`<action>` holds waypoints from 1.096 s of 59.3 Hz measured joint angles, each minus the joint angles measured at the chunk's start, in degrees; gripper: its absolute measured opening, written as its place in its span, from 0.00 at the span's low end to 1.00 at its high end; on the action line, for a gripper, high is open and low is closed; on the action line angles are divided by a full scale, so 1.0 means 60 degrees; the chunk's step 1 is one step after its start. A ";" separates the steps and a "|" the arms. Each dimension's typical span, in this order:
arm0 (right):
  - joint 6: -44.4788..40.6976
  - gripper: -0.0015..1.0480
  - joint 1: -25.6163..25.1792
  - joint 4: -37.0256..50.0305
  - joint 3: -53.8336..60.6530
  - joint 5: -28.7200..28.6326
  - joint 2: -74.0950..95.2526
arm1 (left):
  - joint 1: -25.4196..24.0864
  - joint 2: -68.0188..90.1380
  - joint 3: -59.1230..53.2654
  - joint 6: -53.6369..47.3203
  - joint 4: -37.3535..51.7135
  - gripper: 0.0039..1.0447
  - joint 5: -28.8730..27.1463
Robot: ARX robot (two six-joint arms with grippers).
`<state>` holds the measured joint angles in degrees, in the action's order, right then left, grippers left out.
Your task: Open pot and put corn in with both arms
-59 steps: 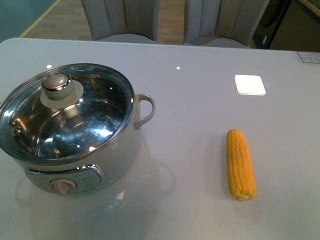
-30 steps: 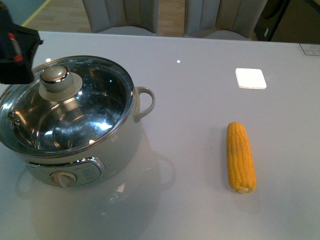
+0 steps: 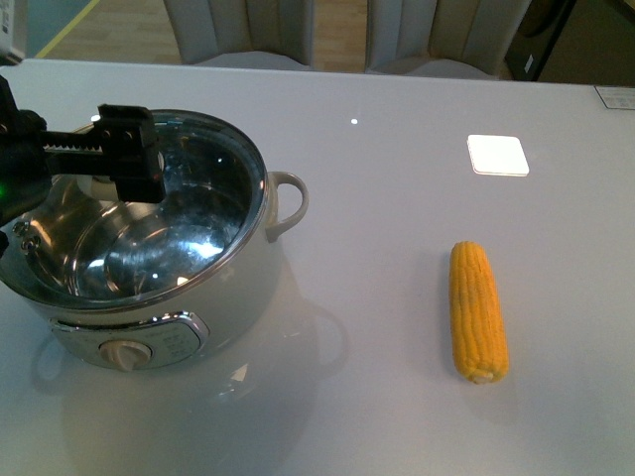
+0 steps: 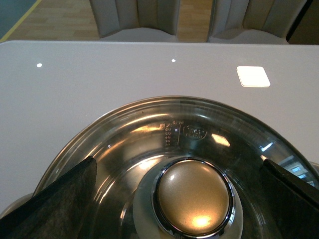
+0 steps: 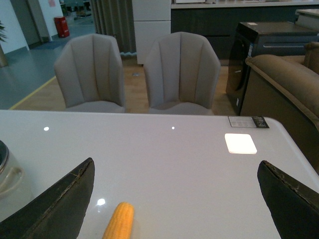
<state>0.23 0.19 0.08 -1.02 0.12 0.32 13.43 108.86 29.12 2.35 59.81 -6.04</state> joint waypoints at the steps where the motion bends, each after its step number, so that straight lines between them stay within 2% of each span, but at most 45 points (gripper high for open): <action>1: 0.0000 0.92 0.0000 0.0000 0.0000 0.0000 0.0000 | 0.0011 0.0128 0.0018 -0.0011 0.0095 0.94 0.0000; 33: 0.0000 0.92 0.0000 0.0000 0.0000 0.0000 0.0000 | -0.0025 0.1639 0.0681 -0.0055 0.0849 0.94 -0.0157; 35: 0.0000 0.92 0.0000 0.0000 0.0000 0.0000 0.0000 | -0.0018 0.1665 0.0681 -0.0025 0.0863 0.91 -0.0171; 54: 0.0000 0.92 0.0000 0.0000 0.0000 0.0004 0.0000 | 0.0186 0.1698 0.0754 0.0335 0.0780 0.45 -0.0277; 65: 0.0000 0.92 0.0000 0.0000 0.0000 0.0000 0.0000 | 0.0193 0.1647 0.0809 0.0331 0.0616 0.43 -0.0423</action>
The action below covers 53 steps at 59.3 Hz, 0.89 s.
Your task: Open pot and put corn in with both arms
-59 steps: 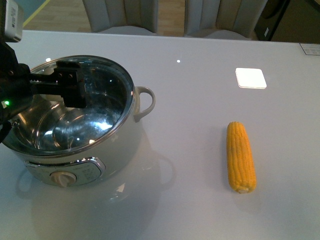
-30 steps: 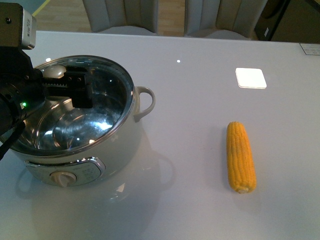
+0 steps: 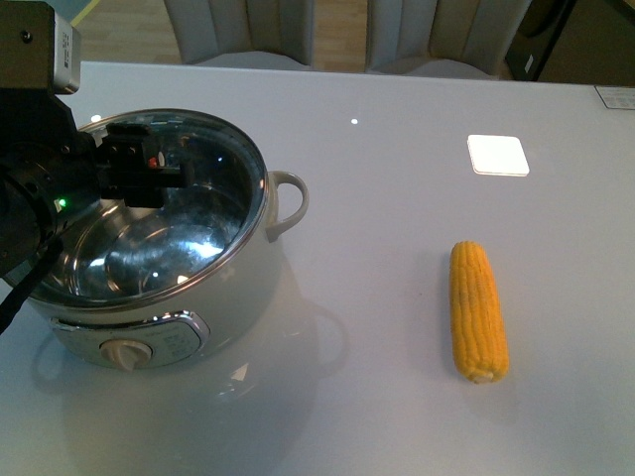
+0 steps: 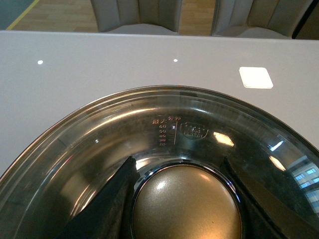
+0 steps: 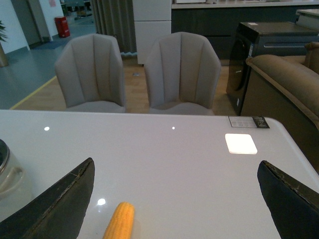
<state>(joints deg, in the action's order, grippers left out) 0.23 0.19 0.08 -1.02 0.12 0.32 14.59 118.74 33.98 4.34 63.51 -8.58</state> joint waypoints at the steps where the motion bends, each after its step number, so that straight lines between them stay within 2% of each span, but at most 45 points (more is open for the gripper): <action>1: 0.0000 0.92 0.0000 0.0000 0.0000 0.0000 0.0000 | 0.0000 -0.0011 0.0004 0.0000 -0.0022 0.43 -0.0004; 22: 0.0000 0.92 0.0000 0.0000 0.0000 0.0000 0.0000 | -0.0208 -0.0685 0.0171 0.0015 -0.1096 0.42 0.0076; 43: 0.0000 0.92 0.0000 0.0000 0.0000 0.0000 0.0000 | -0.1111 -0.2116 0.0171 0.0044 -0.1905 0.42 0.0215; 53: 0.0000 0.92 0.0000 0.0000 0.0000 0.0000 0.0000 | -0.1333 -0.2718 0.0171 0.0033 -0.2310 0.42 0.0627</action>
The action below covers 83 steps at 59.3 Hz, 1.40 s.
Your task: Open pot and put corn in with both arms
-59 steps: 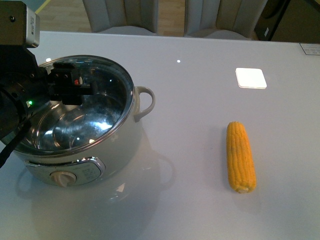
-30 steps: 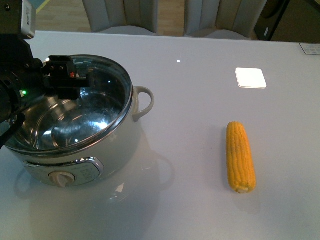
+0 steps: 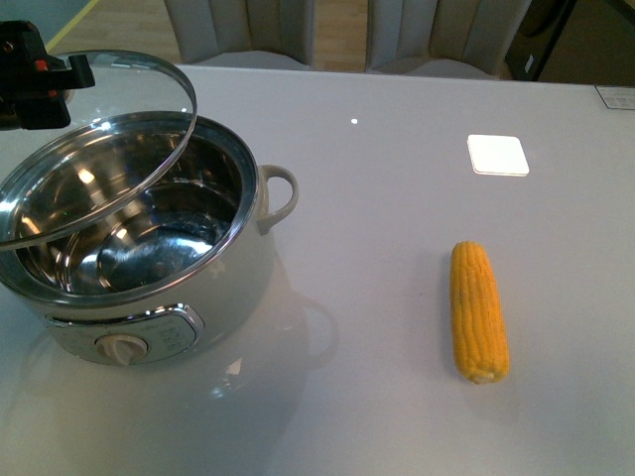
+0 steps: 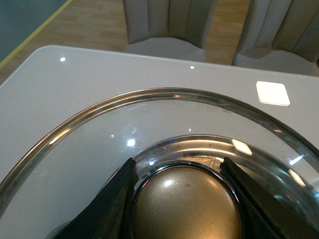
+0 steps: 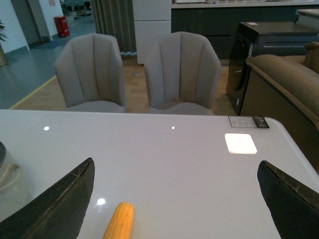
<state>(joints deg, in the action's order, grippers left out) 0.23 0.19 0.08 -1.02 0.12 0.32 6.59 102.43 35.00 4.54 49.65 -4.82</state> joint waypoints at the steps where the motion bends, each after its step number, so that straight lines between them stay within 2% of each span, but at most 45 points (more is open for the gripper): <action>1: 0.0000 0.92 0.0000 0.0000 0.0000 0.0000 0.0000 | -0.0015 -0.0025 0.0000 -0.0004 -0.0015 0.42 0.0036; 10: 0.0000 0.92 0.0000 0.0000 0.0000 0.0004 0.0000 | -0.0605 -0.0200 0.0069 -0.0160 -0.0029 0.42 0.0448; 27: 0.0000 0.92 0.0000 0.0000 0.0000 0.0000 0.0000 | -0.3198 -0.0131 0.0393 -0.0572 -0.0015 0.42 0.1162; 42: 0.0000 0.92 0.0000 0.0000 0.0000 0.0004 0.0000 | -0.4801 0.0805 0.0984 -0.0896 0.0477 0.42 0.1512; 62: -0.0004 0.92 0.0000 0.0000 0.0000 0.0000 0.0000 | -0.5723 0.2798 0.1140 -0.0892 0.1461 0.42 0.1457; 83: -0.0004 0.92 0.0000 0.0000 0.0000 0.0000 0.0000 | -0.6011 0.4943 0.1840 -0.1279 0.2936 0.42 0.1311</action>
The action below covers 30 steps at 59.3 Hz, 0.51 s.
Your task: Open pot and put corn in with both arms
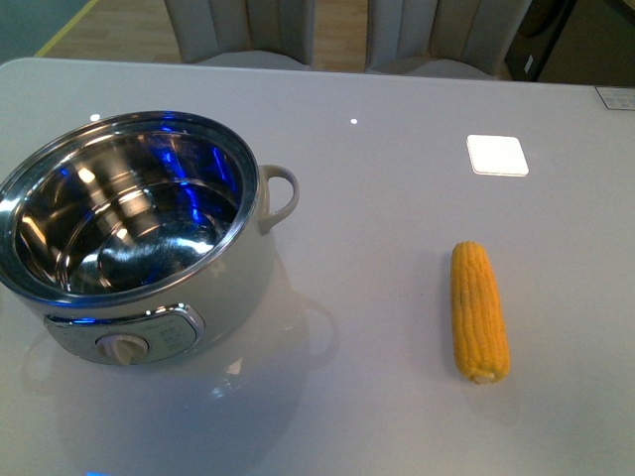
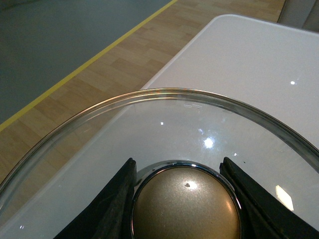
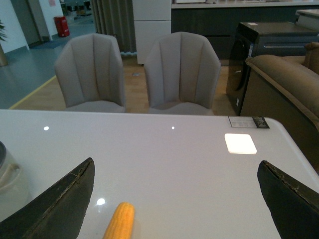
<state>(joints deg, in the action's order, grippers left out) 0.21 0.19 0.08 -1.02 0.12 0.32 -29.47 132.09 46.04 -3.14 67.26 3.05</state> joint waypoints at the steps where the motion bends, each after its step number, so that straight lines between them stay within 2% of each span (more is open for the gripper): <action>1: 0.0000 0.92 0.0000 0.0000 0.0000 0.0000 0.0000 | 0.0000 0.0127 0.0029 0.0000 0.0113 0.42 0.0025; 30: 0.0000 0.92 0.0000 0.0000 0.0000 0.0004 0.0000 | 0.0237 0.2459 0.0896 0.0000 0.1475 0.42 0.0291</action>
<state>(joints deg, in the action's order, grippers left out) 0.21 0.19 0.08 -1.02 0.14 0.32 -28.05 146.85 51.42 -3.14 76.12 4.80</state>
